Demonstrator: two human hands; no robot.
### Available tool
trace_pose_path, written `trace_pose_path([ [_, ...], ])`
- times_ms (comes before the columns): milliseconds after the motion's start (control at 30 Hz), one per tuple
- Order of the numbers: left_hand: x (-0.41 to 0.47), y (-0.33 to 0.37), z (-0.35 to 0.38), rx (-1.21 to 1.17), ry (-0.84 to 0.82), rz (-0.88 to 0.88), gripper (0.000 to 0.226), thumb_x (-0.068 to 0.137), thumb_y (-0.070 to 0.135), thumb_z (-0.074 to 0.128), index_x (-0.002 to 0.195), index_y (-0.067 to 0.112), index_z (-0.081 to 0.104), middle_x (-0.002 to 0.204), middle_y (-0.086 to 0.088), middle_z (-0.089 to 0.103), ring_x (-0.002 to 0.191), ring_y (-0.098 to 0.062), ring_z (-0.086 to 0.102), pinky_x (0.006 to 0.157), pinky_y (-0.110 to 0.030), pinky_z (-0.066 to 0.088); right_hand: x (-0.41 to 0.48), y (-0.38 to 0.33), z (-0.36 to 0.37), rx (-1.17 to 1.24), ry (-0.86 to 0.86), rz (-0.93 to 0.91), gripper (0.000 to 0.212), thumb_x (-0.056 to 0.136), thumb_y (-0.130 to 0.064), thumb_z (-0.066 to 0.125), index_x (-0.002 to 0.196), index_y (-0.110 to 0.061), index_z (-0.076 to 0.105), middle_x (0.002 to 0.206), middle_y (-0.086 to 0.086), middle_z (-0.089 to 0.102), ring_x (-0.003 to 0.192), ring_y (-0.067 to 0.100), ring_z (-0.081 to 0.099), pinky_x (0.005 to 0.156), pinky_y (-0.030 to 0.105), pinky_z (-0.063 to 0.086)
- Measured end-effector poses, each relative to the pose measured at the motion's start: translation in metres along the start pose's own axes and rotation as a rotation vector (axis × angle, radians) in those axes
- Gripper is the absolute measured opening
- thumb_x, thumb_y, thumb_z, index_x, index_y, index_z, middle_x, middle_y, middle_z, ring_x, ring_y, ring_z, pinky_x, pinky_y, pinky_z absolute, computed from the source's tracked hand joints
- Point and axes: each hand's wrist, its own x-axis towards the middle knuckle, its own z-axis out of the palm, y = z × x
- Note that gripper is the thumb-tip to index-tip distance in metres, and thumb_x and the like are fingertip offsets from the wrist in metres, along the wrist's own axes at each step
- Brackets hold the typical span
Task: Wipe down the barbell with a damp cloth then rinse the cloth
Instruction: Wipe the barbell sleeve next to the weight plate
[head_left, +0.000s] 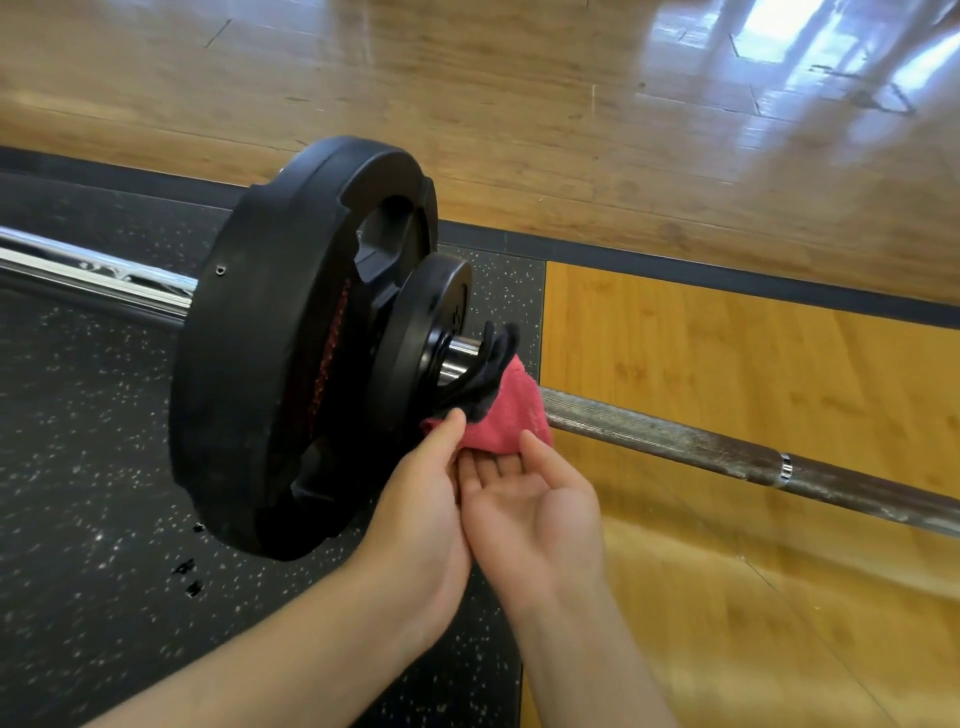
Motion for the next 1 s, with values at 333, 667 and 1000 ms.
trace_pose_path([
  [333, -0.003, 0.006, -0.006, 0.139, -0.094, 0.062, 0.044, 0.100, 0.035, 0.036, 0.114, 0.007, 0.065, 0.111, -0.005, 0.071, 0.109, -0.011, 0.064, 0.098, -0.028, 0.044, 0.005, -0.006, -0.020, 0.079, -0.244, 0.051, 0.076, 0.053, 0.004, 0.080, 0.126, 0.006, 0.058, 0.132, 0.023, 0.057, 0.130, 0.032, 0.048, 0.117, 0.042, 0.023],
  [667, 0.006, 0.005, -0.008, 0.171, -0.017, 0.087, 0.035, 0.099, 0.033, 0.041, 0.108, 0.012, 0.068, 0.105, -0.001, 0.073, 0.102, -0.007, 0.066, 0.090, -0.025, 0.047, 0.012, -0.005, -0.008, 0.178, -0.085, 0.002, 0.054, 0.082, -0.020, 0.038, 0.128, 0.001, 0.054, 0.127, 0.022, 0.060, 0.128, 0.031, 0.049, 0.118, 0.041, 0.021],
  [1000, 0.009, 0.002, -0.009, 0.053, -0.106, -0.016, 0.034, 0.100, 0.023, 0.037, 0.118, 0.008, 0.063, 0.113, -0.006, 0.071, 0.112, -0.016, 0.063, 0.100, -0.031, 0.043, -0.020, -0.009, -0.009, -0.313, 0.047, -0.246, 0.029, 0.096, -0.010, 0.040, 0.112, -0.001, 0.063, 0.105, 0.015, 0.072, 0.105, 0.023, 0.067, 0.098, 0.036, 0.048],
])
